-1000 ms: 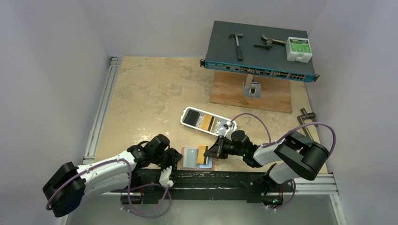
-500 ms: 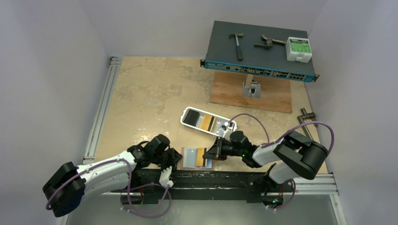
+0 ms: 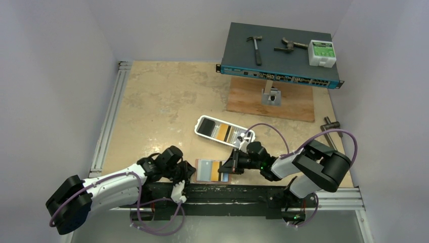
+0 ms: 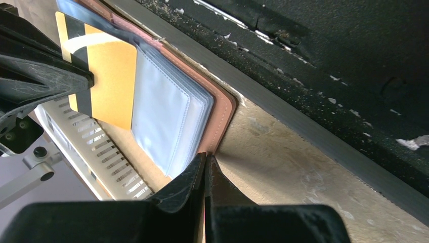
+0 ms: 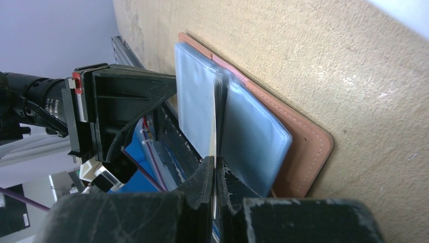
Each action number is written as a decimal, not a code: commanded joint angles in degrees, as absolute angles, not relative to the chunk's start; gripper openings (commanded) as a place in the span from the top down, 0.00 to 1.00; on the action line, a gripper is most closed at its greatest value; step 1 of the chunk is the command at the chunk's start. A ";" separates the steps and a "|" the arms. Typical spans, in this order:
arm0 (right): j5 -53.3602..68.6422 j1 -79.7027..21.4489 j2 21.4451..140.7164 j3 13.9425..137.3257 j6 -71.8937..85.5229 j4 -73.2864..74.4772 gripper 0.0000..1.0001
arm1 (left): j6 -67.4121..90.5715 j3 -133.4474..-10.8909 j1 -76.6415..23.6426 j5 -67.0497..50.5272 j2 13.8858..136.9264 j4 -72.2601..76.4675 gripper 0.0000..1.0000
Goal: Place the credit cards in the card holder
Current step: Insert the credit card into the card holder.
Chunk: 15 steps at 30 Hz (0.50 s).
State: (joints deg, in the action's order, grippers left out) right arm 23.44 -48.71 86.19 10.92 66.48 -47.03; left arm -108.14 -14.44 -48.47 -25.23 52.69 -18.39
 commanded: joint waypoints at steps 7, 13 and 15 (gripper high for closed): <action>23.82 -49.13 86.97 13.03 64.94 -44.62 1.00 | -108.72 -13.88 -49.00 -26.54 52.25 -17.66 1.00; 25.66 -49.10 90.16 14.56 64.28 -46.45 1.00 | -108.51 -13.98 -49.04 -26.55 52.21 -17.63 1.00; 25.91 -49.08 90.71 14.68 64.26 -46.78 1.00 | -108.46 -13.92 -49.04 -26.52 52.26 -17.59 1.00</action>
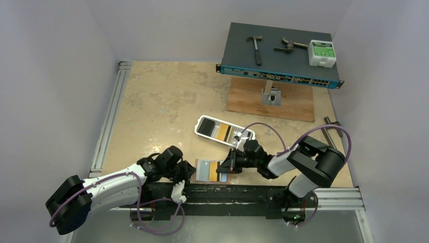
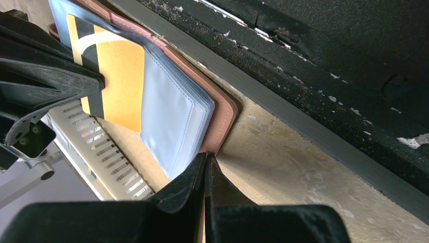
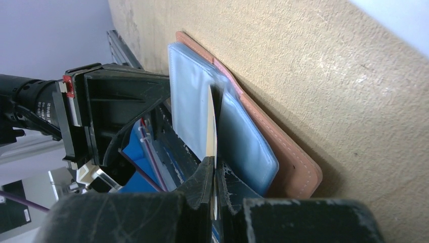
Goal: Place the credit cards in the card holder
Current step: Insert the credit card into the card holder.
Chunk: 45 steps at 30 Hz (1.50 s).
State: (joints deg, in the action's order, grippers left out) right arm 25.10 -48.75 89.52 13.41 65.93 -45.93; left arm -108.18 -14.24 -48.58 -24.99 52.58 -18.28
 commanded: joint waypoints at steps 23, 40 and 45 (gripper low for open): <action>21.84 -49.13 88.10 18.90 58.80 -31.33 1.00 | -105.20 -15.01 -49.48 -25.42 53.41 -17.21 1.00; 12.63 -52.56 82.39 24.74 57.50 -11.08 0.61 | -100.11 -13.08 -50.14 -23.82 50.48 -12.90 1.00; 12.40 -54.12 84.83 26.23 57.59 -11.32 0.64 | -100.23 -13.03 -50.36 -24.09 50.72 -12.84 1.00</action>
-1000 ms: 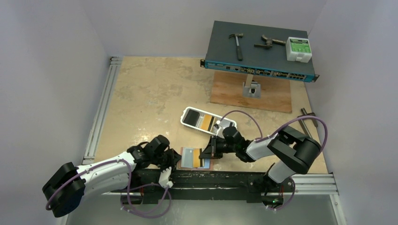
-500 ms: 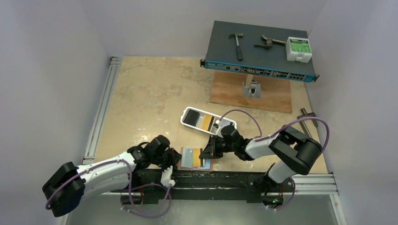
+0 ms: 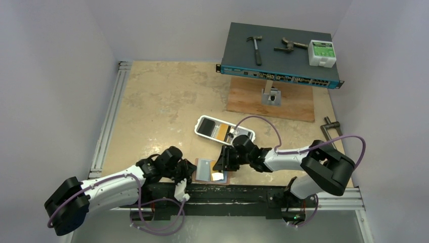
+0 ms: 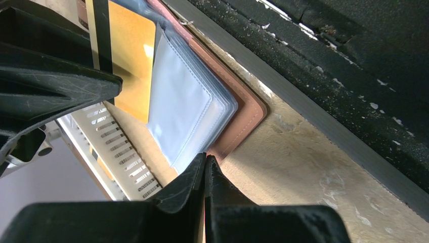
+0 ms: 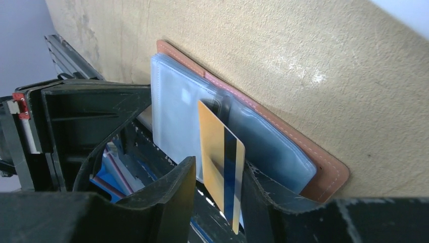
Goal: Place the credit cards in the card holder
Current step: Insert the credit card into the card holder.
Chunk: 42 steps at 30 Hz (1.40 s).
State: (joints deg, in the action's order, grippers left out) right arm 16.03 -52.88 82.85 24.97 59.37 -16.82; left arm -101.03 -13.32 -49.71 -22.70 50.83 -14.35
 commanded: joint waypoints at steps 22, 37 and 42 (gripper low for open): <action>15.00 -54.35 83.56 25.59 57.14 -10.01 0.56 | -100.38 -11.98 -50.72 -23.83 49.35 -14.10 1.00; 18.25 -54.27 82.73 22.84 58.00 -14.38 0.61 | -100.26 -12.12 -50.85 -24.38 49.54 -13.73 1.00; 19.73 -54.25 84.96 22.12 59.30 -17.93 0.90 | -100.52 -12.06 -50.82 -24.47 49.60 -13.81 1.00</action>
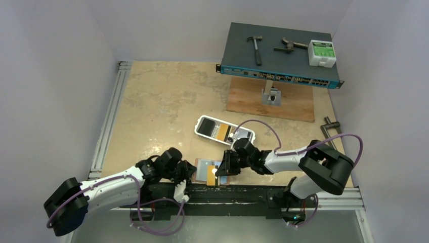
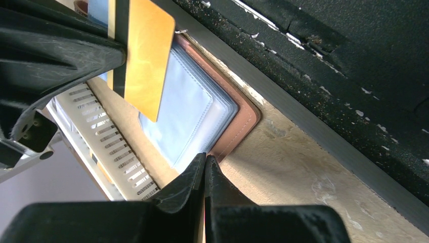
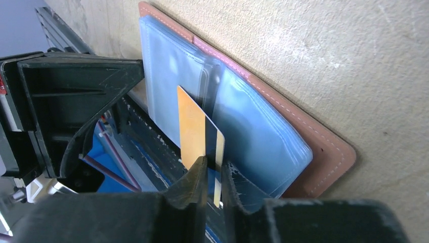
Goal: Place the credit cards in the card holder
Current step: Insert the credit card into the card holder.
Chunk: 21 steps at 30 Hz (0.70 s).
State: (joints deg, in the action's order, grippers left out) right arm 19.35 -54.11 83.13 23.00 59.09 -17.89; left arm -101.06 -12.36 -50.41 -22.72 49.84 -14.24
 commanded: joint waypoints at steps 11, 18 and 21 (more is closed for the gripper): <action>18.02 -52.08 81.71 17.64 61.86 -20.78 1.00 | -100.90 -11.51 -50.80 -24.59 49.56 -13.51 1.00; 15.51 -50.97 81.37 17.39 63.07 -20.74 1.00 | -100.64 -11.43 -50.82 -24.69 49.40 -13.54 1.00; 13.84 -50.13 79.99 17.15 63.49 -19.73 1.00 | -100.25 -11.31 -50.90 -24.52 49.16 -13.60 1.00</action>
State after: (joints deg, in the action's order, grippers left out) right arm 20.05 -51.42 81.56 18.28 63.24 -23.16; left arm -101.08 -11.97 -50.41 -22.72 49.82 -14.17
